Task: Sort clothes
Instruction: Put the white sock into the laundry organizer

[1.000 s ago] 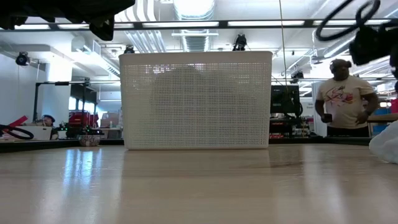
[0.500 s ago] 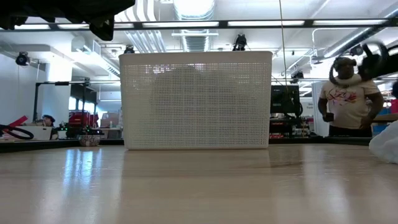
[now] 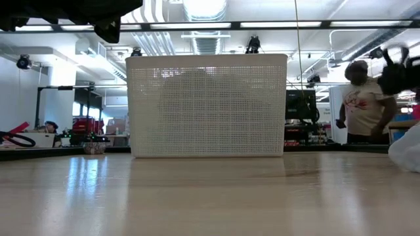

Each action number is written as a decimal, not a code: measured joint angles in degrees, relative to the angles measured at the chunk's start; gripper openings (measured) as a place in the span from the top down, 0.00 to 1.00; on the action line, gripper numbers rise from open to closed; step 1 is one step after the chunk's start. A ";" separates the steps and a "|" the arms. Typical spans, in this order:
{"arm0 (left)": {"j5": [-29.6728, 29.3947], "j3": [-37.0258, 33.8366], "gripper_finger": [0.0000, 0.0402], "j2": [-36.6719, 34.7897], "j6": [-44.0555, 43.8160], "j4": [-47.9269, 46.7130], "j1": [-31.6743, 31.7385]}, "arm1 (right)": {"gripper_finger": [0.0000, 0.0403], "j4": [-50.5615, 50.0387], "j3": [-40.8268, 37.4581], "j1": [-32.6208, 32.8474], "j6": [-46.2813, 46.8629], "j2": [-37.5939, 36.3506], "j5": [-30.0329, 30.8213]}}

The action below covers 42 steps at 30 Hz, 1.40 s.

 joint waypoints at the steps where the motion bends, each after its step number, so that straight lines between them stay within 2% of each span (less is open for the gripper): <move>1: 0.00 0.00 1.00 -0.01 0.00 0.02 0.00 | 0.81 -0.04 1.01 0.00 -1.25 -0.23 0.24; 3: -0.33 0.00 1.00 -0.01 0.01 -0.02 0.02 | 0.92 -1.00 3.07 0.00 -3.46 -0.39 0.82; 5: -0.44 0.00 1.00 -0.01 0.02 0.02 0.06 | 0.98 -0.62 5.72 0.00 -5.77 -0.39 2.64; 13: -0.76 0.00 1.00 -0.01 0.02 0.02 0.04 | 0.99 -1.23 17.53 0.00 -15.24 -0.39 14.21; 20: -0.87 0.00 1.00 -0.01 0.02 0.02 0.04 | 1.00 -1.33 31.00 0.00 -28.33 -0.39 25.82; 28: -0.87 0.00 1.00 -0.01 0.02 0.02 0.04 | 1.00 1.03 47.09 -1.10 -46.89 0.21 43.40; 33: -0.92 0.00 1.00 0.00 0.02 0.01 0.04 | 1.00 10.91 52.99 -4.22 -65.25 0.59 53.58; 37: -0.94 0.00 1.00 -0.01 0.19 0.01 0.04 | 1.00 23.30 54.61 -10.66 -80.82 0.59 53.20; 42: -1.00 0.00 1.00 -0.01 0.26 0.00 0.04 | 1.00 38.69 55.54 -21.42 -93.30 0.65 42.92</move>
